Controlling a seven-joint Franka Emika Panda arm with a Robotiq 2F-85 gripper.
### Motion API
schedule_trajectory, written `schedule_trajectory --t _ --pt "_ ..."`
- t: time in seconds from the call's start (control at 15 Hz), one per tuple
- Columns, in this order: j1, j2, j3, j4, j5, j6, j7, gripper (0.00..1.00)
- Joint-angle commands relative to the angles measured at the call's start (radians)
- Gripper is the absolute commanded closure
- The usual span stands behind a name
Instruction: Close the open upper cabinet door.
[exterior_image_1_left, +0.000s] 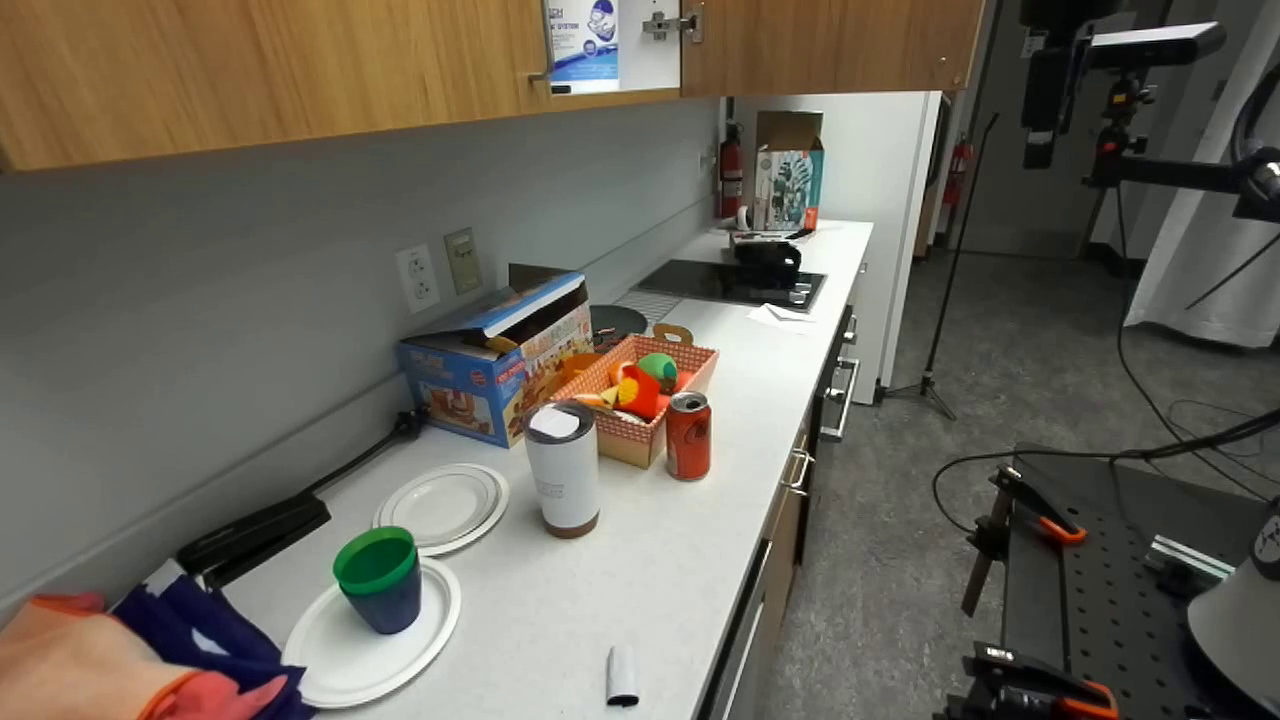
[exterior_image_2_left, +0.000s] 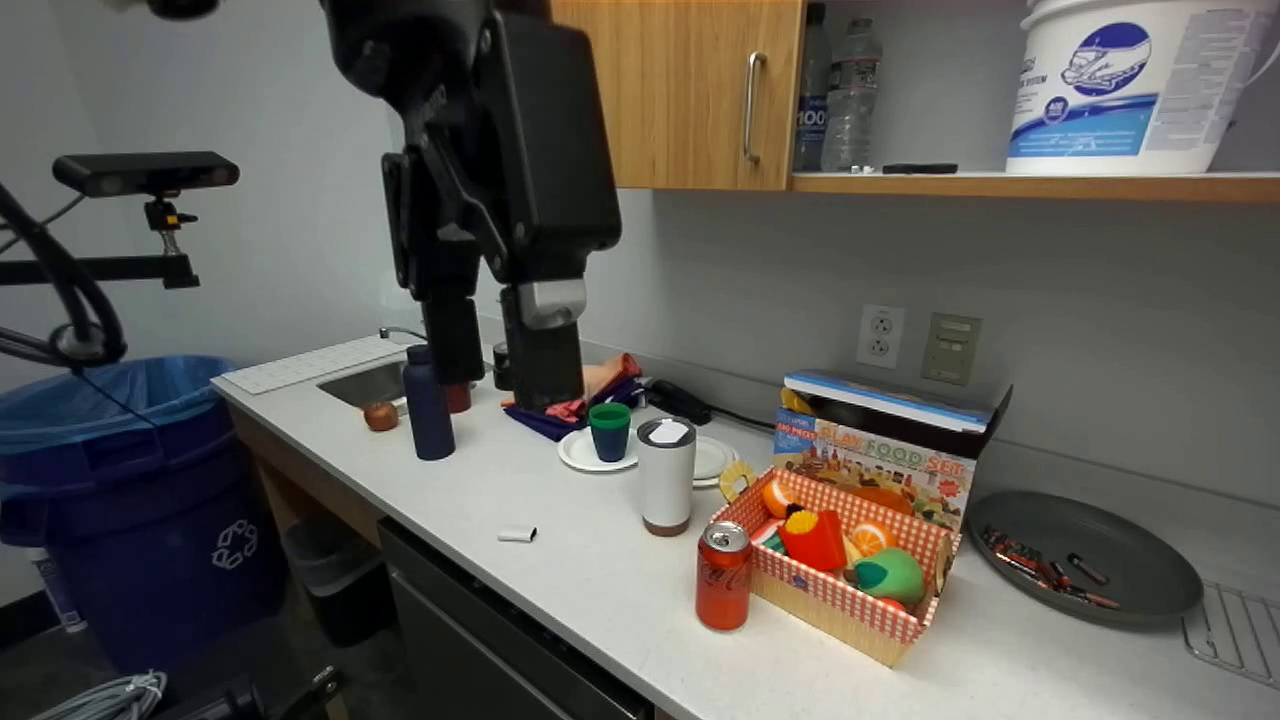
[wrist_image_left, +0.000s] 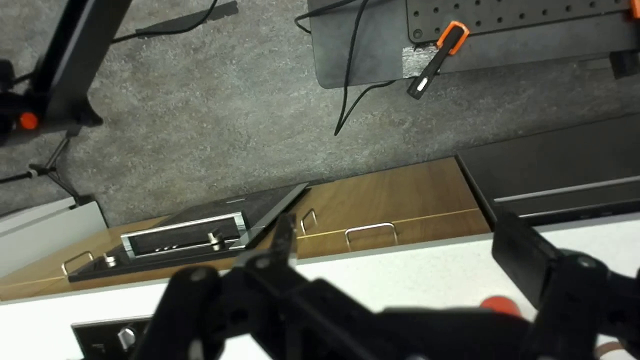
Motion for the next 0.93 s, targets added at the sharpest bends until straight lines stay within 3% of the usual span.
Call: schedule_trajectory --t 0.0,0.4,0.47,0.87 --pt "-0.052 -0.053 -0.002 0.028 -0.005 -0.027 0.093 0.0" --pt "-0.164 -0.046 -0.014 0.079 -0.128 0.051 0.244 0.0" --pt "-0.129 -0.04 -0.011 0.068 -0.1 0.02 0.199 0.0" --pt "-0.155 -0.039 -0.014 0.078 -0.112 0.036 0.235 0.0"
